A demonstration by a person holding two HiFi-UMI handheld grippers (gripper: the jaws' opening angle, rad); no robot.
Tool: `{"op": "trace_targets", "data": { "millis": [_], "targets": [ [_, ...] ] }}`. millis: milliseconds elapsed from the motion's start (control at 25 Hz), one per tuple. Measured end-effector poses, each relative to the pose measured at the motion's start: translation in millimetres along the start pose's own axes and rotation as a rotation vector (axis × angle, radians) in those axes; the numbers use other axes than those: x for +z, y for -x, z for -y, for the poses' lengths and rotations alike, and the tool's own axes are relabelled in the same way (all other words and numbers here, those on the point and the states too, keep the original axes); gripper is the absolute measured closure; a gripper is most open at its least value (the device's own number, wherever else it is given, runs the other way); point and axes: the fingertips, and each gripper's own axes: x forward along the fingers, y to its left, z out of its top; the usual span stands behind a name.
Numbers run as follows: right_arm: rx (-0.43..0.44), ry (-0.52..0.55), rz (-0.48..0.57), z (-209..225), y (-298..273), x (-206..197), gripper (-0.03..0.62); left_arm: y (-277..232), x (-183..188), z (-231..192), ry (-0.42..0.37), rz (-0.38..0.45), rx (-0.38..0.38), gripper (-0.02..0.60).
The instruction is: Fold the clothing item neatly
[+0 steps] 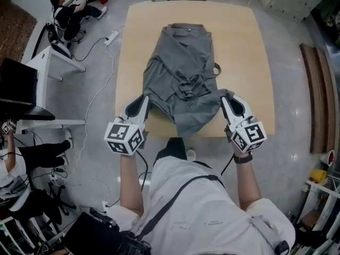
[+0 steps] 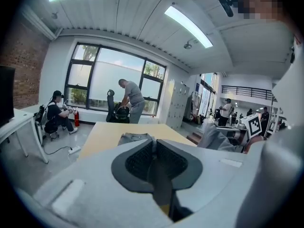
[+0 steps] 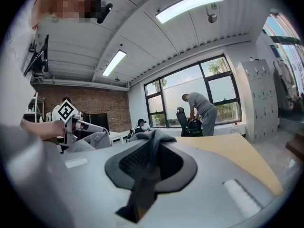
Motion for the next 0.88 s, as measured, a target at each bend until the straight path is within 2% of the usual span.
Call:
{"op": "trace_targets", "data": {
  "millis": [280,400,480,600,640,720,800,880],
  "targets": [
    [-0.028,-0.001,0.017,90.9,-122.9,58.5,0.549,-140.5,98.0,-64.9,-0.062,0.047,-0.051,0.551],
    [-0.023,-0.037,-0.010,136.2,-181.8,64.8,0.548,-204.8,127.7,-101.4,-0.085,0.053,-0.048,0.549],
    [-0.047,-0.040,-0.049,170.1,-220.5,58.1,0.548,-250.6,134.6,-126.6,-0.100,0.038,-0.041,0.549],
    [-0.128,-0.032,-0.151,229.0,-274.4,26.7,0.538,-317.6,127.5,-166.5,-0.086,0.006,0.001,0.545],
    [-0.152,-0.049,-0.192,250.4,-290.2,11.7,0.504,-338.0,121.0,-182.3,-0.062,-0.004,0.035,0.533],
    [-0.206,-0.114,-0.268,290.9,-309.5,-17.8,0.327,-367.6,98.2,-214.2,-0.007,-0.049,0.115,0.422],
    [-0.268,-0.164,-0.307,318.2,-304.8,-41.6,0.318,-371.5,64.9,-236.8,0.028,-0.108,0.175,0.411],
    [-0.309,-0.204,-0.317,326.6,-284.0,-64.1,0.322,-352.5,23.5,-248.5,0.066,-0.162,0.200,0.411]
  ]
}}
